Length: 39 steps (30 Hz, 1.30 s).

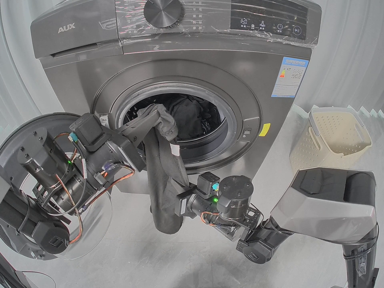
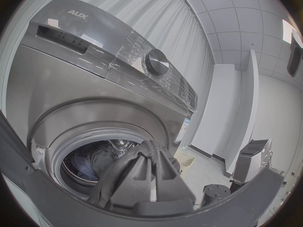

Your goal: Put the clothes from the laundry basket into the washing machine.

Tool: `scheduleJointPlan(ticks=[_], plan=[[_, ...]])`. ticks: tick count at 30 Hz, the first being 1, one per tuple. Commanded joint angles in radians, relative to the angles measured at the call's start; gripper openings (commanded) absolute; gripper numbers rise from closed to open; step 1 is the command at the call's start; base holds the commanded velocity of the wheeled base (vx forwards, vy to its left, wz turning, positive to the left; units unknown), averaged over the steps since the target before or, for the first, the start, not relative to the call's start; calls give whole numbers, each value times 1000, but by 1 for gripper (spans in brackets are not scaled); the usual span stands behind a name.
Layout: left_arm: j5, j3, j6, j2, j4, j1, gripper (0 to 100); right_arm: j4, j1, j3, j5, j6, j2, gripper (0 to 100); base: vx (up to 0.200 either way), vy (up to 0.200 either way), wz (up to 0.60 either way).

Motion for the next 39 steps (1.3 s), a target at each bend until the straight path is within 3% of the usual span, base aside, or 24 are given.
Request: scheduleJointPlan(ticks=[1, 4, 5, 10, 12, 17, 21, 27, 31, 34, 39], plan=[[-1, 0, -1, 7, -1, 18, 0, 1, 0, 72, -1, 0, -81, 0, 0, 0, 0], [-1, 0, -1, 8, 1, 19, 0, 4, 0, 106, -1, -1, -113, 0, 0, 0, 0], [-1, 2, -1, 10, 1, 25, 0, 15, -18, 204, 1, -6, -216, 0, 0, 0, 0], [-1, 7, -1, 11, 1, 25, 0, 17, -90, 325, 25, -41, -331, 0, 0, 0, 0], [-1, 10, -1, 11, 1, 25, 0, 10, -135, 368, 74, -60, -377, 0, 0, 0, 0], [-2, 14, -1, -2, 1, 25, 0, 4, -192, 380, 134, -90, -455, 0, 0, 0, 0], [-4, 30, 1, -22, -1, 24, 0, 3, -196, 370, 174, -98, -510, 0, 0, 0, 0], [-5, 53, 3, -78, 3, 13, 0, -6, -184, 386, 179, -104, -546, 0, 0, 0, 0], [-5, 79, 6, -117, 3, 11, 0, -72, -199, 422, 212, -98, -575, 0, 0, 0, 0], [-7, 106, 7, -130, 3, 11, 0, -109, -201, 460, 206, -95, -576, 0, 0, 0, 0], [-4, 128, 10, -136, 1, 13, 0, -109, -186, 434, 192, -95, -572, 0, 0, 0, 0]])
